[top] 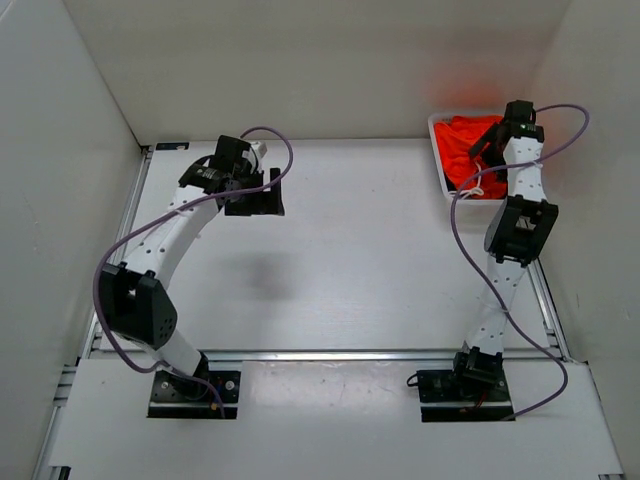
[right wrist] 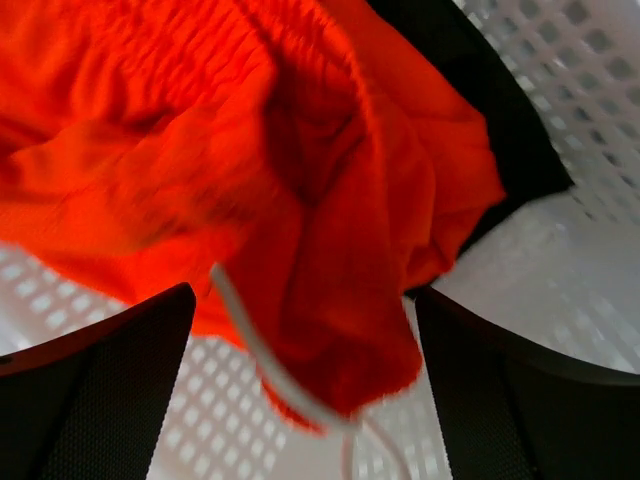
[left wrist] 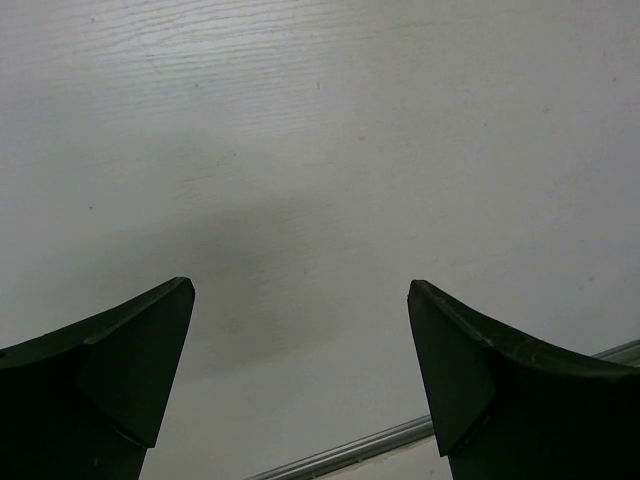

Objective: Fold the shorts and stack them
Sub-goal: Grab the shorts from the pile, then move the shorts to the center of the board

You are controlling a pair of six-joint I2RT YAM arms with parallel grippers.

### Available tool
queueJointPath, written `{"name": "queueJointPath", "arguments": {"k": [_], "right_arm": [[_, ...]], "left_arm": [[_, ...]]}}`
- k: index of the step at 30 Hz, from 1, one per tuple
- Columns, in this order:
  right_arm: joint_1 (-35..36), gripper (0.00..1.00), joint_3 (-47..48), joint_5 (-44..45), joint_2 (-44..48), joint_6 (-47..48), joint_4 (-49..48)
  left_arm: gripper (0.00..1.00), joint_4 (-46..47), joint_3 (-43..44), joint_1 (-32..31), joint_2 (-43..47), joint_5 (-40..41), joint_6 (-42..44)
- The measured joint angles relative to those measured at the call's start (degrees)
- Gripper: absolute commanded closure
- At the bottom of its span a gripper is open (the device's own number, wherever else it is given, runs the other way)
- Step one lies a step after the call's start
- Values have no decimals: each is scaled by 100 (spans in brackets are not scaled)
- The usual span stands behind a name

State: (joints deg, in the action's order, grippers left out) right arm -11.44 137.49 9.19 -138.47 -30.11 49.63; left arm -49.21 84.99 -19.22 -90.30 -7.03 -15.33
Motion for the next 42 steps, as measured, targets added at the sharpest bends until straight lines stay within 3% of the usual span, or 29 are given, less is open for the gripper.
{"name": "queueJointPath", "arguments": {"k": [3,5,7,15,24,34,39,40,41,42], "right_arm": [[-131,50,407,-396,-564,-39,-28],[-155,87,420,-588,-640,-107,-52],[-142,100,409,-680,-603,-153,-87],[39,100,-654,-730,826,-216,-407],[804,100,-549,-1880,3169,144,-717],[2393,100,-90,-3298,4225,175,-1045],[2752,99,-1550,-3663,4970,153,-1147],[2776,91,-1976,-3659,5160,149,-1176],[2793,73,-2402,-3637,5320,146,-1226],[2806,17,-2940,-3580,5515,164,-1318]], "left_arm": [[0,0,177,0,-306,0,0],[0,-4,275,0,-487,-4,-2],[0,-7,352,0,-632,-7,-4],[0,-20,476,0,-723,-52,-83],[0,-332,483,173,-59,-4,-214],[0,-1073,1294,1460,708,175,-223],[0,-1316,1637,2179,820,94,-208],[0,-1351,1639,2308,863,44,-208],[0,-1388,1639,2409,911,-7,-212],[0,-1401,1633,2459,951,-79,-210]]}}
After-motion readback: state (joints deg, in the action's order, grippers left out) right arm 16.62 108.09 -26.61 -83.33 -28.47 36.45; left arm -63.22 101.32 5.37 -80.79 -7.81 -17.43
